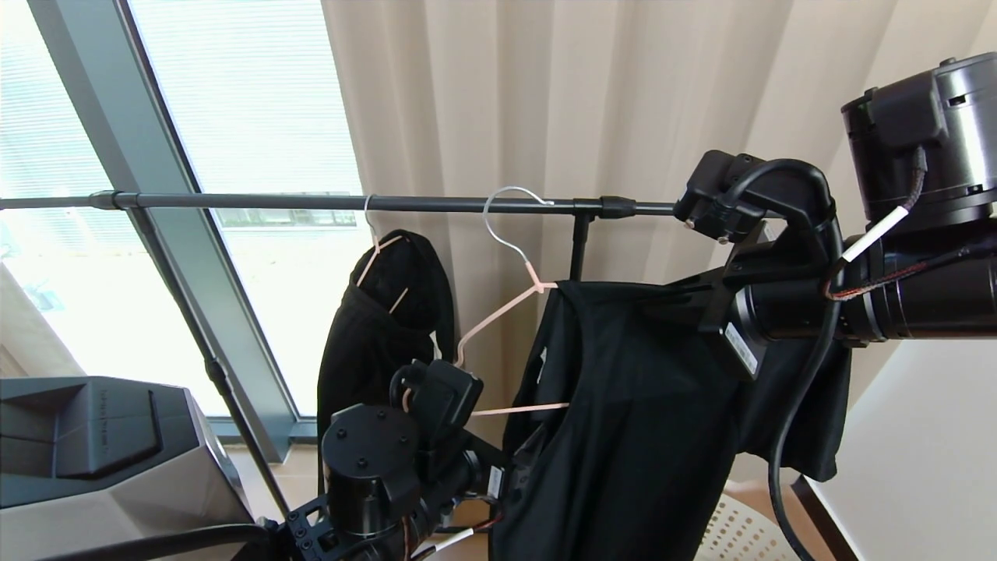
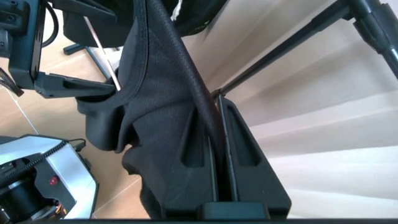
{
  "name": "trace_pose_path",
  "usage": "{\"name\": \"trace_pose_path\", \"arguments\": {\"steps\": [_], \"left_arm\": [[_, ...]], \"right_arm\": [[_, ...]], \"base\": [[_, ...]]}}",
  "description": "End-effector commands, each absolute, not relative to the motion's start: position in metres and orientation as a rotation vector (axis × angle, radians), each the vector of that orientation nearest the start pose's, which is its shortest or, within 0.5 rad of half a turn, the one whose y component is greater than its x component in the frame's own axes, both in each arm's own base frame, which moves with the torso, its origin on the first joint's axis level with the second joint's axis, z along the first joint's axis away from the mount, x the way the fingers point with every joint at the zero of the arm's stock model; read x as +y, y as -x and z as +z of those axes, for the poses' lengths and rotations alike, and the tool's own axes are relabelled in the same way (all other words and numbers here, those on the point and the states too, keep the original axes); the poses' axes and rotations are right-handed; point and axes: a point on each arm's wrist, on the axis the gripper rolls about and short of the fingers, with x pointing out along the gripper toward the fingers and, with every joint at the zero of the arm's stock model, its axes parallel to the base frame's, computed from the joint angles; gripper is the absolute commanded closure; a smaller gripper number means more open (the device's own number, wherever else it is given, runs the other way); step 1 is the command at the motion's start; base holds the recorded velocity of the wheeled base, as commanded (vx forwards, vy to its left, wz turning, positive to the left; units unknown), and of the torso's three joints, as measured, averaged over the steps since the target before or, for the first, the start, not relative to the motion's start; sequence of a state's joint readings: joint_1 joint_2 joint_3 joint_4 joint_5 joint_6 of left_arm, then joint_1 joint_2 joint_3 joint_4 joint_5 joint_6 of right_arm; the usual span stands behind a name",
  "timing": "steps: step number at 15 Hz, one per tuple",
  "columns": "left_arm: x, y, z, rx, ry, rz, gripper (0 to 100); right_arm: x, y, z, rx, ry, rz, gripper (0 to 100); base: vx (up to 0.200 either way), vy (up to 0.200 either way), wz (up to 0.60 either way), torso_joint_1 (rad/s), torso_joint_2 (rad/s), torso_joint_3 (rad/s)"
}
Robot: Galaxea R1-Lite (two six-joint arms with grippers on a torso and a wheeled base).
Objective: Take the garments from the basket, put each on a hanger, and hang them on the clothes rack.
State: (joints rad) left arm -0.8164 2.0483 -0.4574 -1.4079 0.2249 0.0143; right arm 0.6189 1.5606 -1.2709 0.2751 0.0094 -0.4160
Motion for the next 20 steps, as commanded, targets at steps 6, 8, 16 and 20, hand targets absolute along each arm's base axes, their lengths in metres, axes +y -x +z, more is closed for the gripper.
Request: {"name": "trace_pose_path", "arguments": {"steps": [6,8,16,20], "left_arm": [[-0.216,-0.208,0.080,0.054,-0.118,-0.605,0],[-0.217,-0.207,0.078,0.053,-0.141,-0.605,0],[-0.225,-0.201,0.063,0.083,-0.211,-0.599,0],[-0.227,-0.203,0.049,0.105,-0.258,-0.592,0]], "right_arm": [[0.158,-0.228,0.270,0.410,0.558,0.694,100],[0.158,-0.228,0.271,0.416,0.522,0.682,100],[0.159,-0.227,0.278,0.395,0.429,0.656,100],[0.158,-0.225,0.282,0.377,0.405,0.650,100]], "base": [[0.000,0.000,0.00,0.000,0.00,0.000],[0.000,0.000,0.00,0.000,0.00,0.000],[0.000,0.000,0.00,0.000,0.00,0.000],[0.000,0.000,0.00,0.000,0.00,0.000]]}}
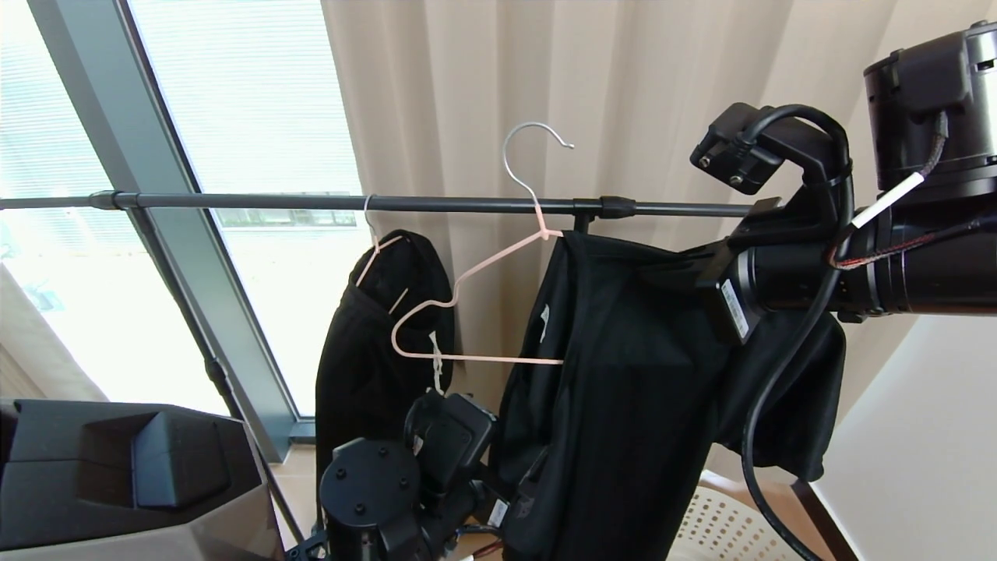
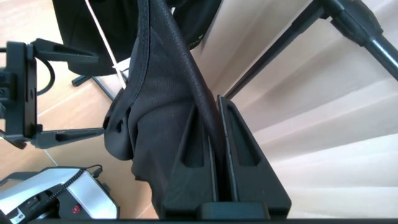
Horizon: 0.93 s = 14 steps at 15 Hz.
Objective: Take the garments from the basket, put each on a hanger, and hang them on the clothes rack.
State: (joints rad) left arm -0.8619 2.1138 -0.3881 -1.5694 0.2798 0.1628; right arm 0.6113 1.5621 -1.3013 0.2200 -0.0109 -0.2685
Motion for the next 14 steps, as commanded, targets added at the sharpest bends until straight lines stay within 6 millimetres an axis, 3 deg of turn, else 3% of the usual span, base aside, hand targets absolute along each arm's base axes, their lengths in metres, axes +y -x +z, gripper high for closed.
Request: {"name": "trace_pose_path", "arguments": {"steps": [1,6,14], "left_arm": [[-0.227,-0.203,0.049,0.105,-0.263,-0.586,100],[-0.225,-0.205,0.053,0.095,-0.253,-0.584,100],[-0.204,-0.213,0.085,0.014,-0.185,-0.545,100]], "right_arm": [[0.158,-0.225,0.282,0.375,0.404,0.650,100],[0.158,-0.227,0.279,0.389,0.408,0.645,100],[0.149,-0.234,0.278,0.398,0.398,0.614,100]], "base": [[0.000,0.000,0.00,0.000,0.00,0.000],[0.000,0.000,0.00,0.000,0.00,0.000],[0.000,0.000,0.00,0.000,0.00,0.000]]}}
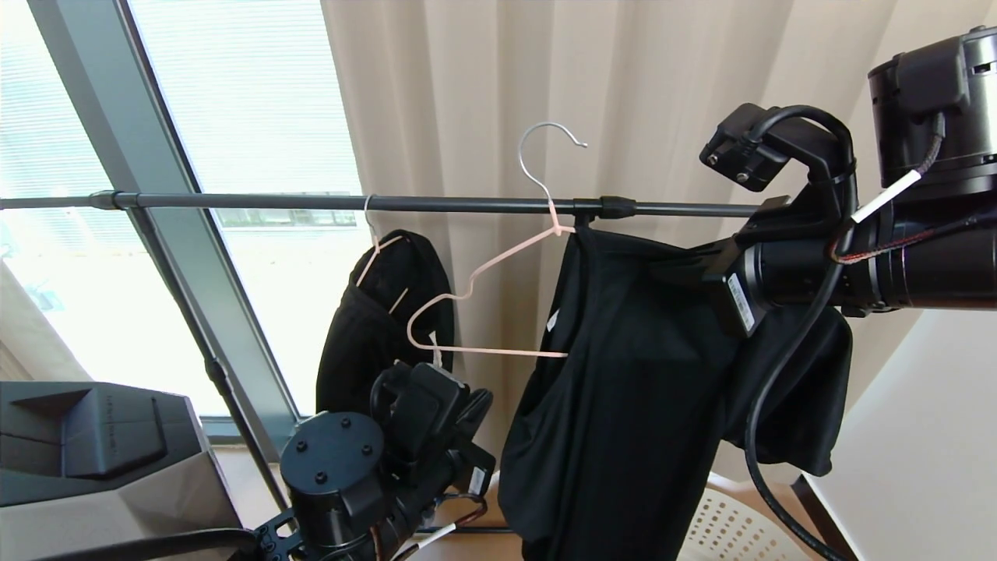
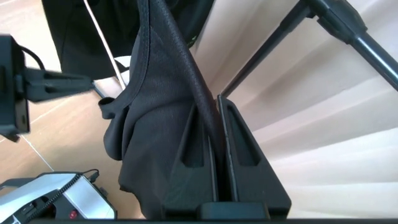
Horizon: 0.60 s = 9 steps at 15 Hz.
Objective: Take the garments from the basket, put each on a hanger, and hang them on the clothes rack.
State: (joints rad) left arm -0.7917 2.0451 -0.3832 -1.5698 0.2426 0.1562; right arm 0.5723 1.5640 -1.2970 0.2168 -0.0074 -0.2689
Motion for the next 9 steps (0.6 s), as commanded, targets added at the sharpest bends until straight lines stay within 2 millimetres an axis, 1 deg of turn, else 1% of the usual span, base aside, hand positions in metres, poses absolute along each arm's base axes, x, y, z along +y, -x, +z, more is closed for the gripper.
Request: {"name": "trace_pose_path", "arguments": {"steps": [1,2,3,6,7,8,9], "left_arm": [[-0.205,-0.213,0.086,0.014,-0.169,-0.547,100],[-0.206,-0.212,0.086,0.013,-0.165,-0.549,100],[-0.206,-0.213,0.087,0.014,-0.146,-0.550,0],[-0.216,-0.208,0.088,0.016,-0.099,-0.583,0],[-0.222,-0.206,0.081,0.032,-0.106,-0.600,0],[-0.222,-0.207,0.081,0.032,-0.106,-0.600,0],[-0.227,-0.211,0.078,0.032,-0.097,-0.600,0]], "right_arm": [[0.149,-0.234,0.278,0.399,0.398,0.614,100],[0.149,-0.234,0.277,0.401,0.399,0.614,100],[0.149,-0.232,0.278,0.399,0.399,0.616,100],[0.149,-0.231,0.274,0.411,0.402,0.618,100],[0.150,-0.230,0.274,0.410,0.403,0.624,100],[0.150,-0.230,0.274,0.410,0.403,0.624,100],[0.150,-0.226,0.273,0.411,0.405,0.634,100]], "base": [[0.000,0.000,0.00,0.000,0.00,0.000],[0.000,0.000,0.00,0.000,0.00,0.000],[0.000,0.000,0.00,0.000,0.00,0.000],[0.000,0.000,0.00,0.000,0.00,0.000],[0.000,0.000,0.00,0.000,0.00,0.000],[0.000,0.000,0.00,0.000,0.00,0.000],[0.000,0.000,0.00,0.000,0.00,0.000]]}}
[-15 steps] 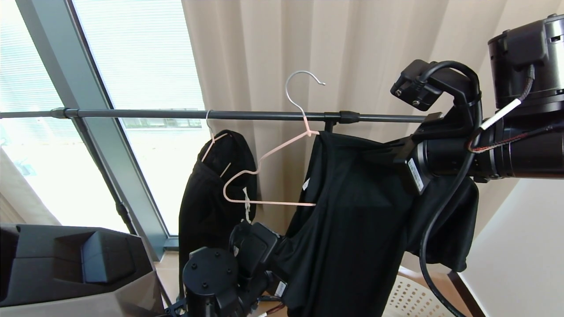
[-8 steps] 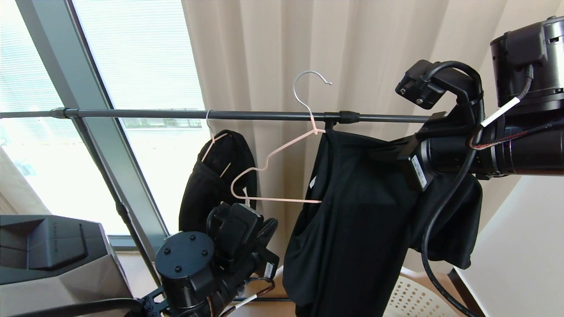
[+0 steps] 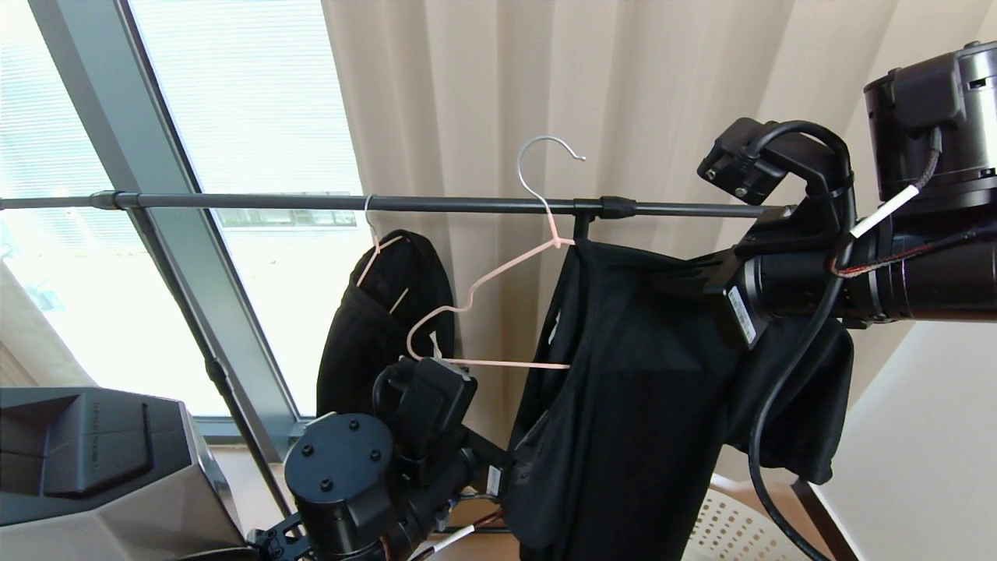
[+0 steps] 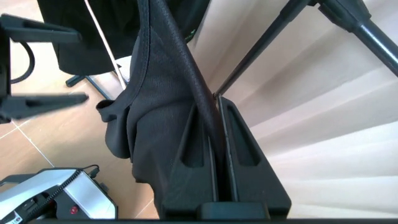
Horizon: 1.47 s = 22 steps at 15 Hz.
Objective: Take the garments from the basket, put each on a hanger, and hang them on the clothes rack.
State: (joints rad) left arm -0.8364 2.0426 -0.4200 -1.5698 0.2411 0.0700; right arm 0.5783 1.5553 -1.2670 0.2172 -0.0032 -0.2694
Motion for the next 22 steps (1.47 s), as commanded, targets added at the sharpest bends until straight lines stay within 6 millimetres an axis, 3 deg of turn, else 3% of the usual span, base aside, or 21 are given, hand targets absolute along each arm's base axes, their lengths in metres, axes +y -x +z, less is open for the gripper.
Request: {"name": "trace_pose_path", "arguments": {"steps": [1,8,16,18,22], "left_arm": [[-0.229,-0.213,0.077,0.033,-0.094,-0.600,0],[-0.230,-0.220,0.074,0.032,-0.094,-0.575,0],[-0.210,-0.217,0.099,-0.021,-0.061,-0.561,0],[-0.211,-0.220,0.098,-0.022,-0.061,-0.558,0],[-0.224,-0.223,0.078,0.023,-0.092,-0.573,0]], "right_arm": [[0.152,-0.223,0.272,0.412,0.409,0.644,100],[0.149,-0.216,0.274,0.403,0.406,0.651,100],[0.147,-0.223,0.274,0.376,0.393,0.632,100],[0.148,-0.222,0.275,0.373,0.392,0.634,100],[0.150,-0.218,0.277,0.362,0.393,0.649,100]], "base": [[0.000,0.000,0.00,0.000,0.00,0.000],[0.000,0.000,0.00,0.000,0.00,0.000],[0.000,0.000,0.00,0.000,0.00,0.000],[0.000,0.000,0.00,0.000,0.00,0.000],[0.000,0.000,0.00,0.000,0.00,0.000]]}}
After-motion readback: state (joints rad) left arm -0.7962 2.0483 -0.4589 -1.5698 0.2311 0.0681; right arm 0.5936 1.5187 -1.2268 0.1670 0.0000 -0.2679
